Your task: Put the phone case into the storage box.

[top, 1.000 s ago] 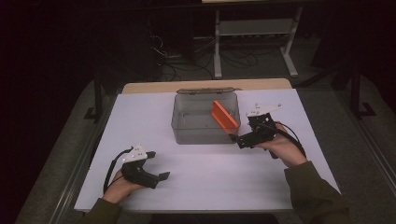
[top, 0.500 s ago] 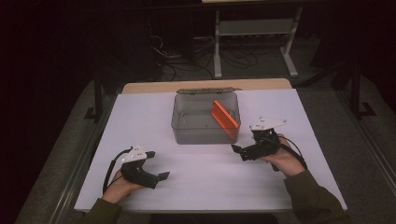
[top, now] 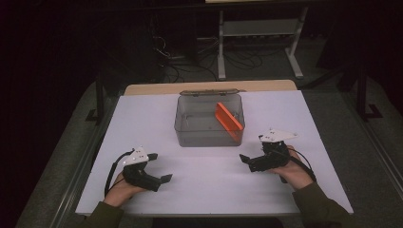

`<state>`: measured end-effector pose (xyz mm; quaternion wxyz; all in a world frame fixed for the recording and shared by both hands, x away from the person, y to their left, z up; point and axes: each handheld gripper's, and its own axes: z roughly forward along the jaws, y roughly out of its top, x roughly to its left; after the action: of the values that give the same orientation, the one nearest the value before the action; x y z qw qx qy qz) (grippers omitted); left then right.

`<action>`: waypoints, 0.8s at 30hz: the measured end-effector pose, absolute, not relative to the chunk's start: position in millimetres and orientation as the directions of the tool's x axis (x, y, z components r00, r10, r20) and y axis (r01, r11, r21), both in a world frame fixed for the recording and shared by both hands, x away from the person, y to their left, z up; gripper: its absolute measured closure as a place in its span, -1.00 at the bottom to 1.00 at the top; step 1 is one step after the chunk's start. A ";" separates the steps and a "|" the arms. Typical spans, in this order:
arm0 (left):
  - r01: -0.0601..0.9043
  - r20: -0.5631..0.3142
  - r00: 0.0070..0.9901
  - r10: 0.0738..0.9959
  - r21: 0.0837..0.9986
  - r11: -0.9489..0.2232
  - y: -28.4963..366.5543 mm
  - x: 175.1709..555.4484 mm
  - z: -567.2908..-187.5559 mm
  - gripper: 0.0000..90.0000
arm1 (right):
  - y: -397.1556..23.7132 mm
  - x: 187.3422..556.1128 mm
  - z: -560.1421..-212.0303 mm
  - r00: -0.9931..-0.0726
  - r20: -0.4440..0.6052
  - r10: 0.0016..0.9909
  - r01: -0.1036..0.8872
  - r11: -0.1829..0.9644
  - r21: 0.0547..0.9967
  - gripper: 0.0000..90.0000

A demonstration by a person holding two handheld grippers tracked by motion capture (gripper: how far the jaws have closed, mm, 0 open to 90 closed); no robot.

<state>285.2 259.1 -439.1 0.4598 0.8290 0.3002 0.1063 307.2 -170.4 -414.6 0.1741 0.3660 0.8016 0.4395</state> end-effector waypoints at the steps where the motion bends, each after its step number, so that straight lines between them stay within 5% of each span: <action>1: 0.399 -0.100 0.798 0.594 0.827 -0.396 259.1 285.6 -439.0 -1.00 | -171.2 305.5 -415.5 -0.670 0.045 0.741 0.436 0.344 0.832 -1.00; 24: 0.367 -0.096 0.815 0.572 0.849 -0.380 256.9 288.9 -437.8 -1.00 | -187.0 268.2 -437.4 -0.665 0.049 0.745 0.436 0.335 0.835 -1.00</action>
<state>288.9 256.9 -437.8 0.4786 0.8236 0.2849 0.1071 268.2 -187.0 -437.4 0.1745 0.3700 0.7980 0.4425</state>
